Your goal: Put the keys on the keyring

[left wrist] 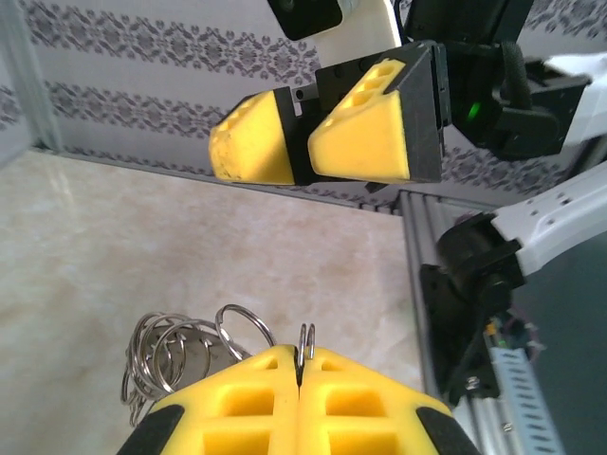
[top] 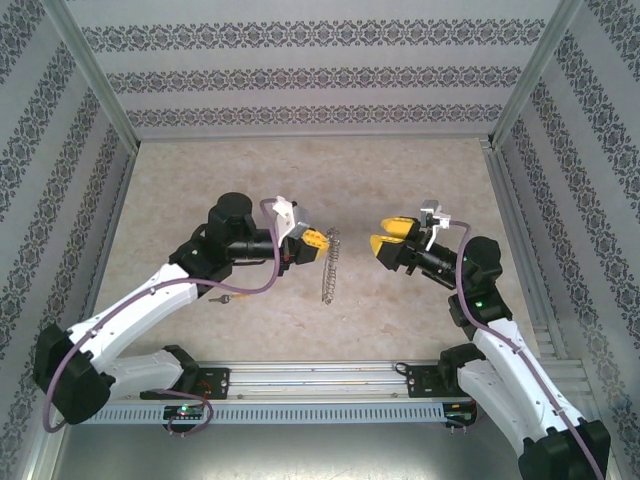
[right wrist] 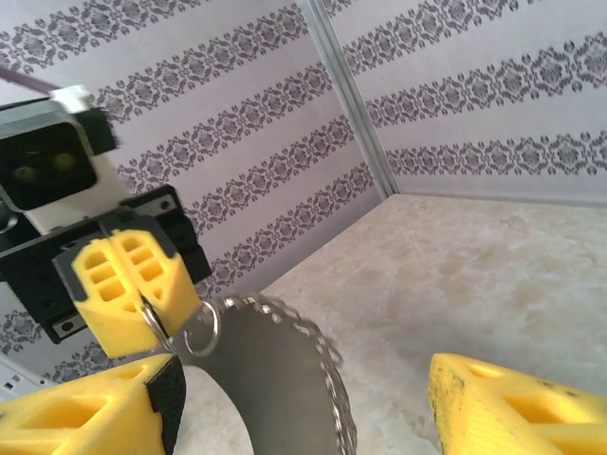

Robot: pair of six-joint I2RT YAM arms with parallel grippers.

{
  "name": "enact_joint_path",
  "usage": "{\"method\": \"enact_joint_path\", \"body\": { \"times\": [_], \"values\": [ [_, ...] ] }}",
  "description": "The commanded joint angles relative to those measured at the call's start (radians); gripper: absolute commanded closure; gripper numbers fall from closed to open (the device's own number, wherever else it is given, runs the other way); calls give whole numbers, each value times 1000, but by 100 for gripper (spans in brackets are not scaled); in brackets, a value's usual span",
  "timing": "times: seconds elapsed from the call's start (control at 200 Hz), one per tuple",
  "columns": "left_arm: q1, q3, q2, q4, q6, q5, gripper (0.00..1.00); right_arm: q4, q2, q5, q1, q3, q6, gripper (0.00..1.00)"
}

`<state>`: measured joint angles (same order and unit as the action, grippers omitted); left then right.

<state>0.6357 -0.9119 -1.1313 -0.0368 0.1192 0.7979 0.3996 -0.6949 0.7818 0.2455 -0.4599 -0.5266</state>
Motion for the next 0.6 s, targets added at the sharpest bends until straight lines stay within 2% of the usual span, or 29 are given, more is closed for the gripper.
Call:
{"method": "enact_joint_path", "body": {
  "times": [0.0, 0.295, 0.595],
  "values": [
    [15, 51, 42, -46, 157, -88, 100, 22, -5, 3, -6, 24, -41, 31],
    [21, 165, 106, -219, 212, -175, 100, 29, -5, 10, 4, 42, -56, 31],
    [23, 171, 109, -227, 217, -169, 100, 38, -15, 16, 7, 47, -53, 31]
  ]
}}
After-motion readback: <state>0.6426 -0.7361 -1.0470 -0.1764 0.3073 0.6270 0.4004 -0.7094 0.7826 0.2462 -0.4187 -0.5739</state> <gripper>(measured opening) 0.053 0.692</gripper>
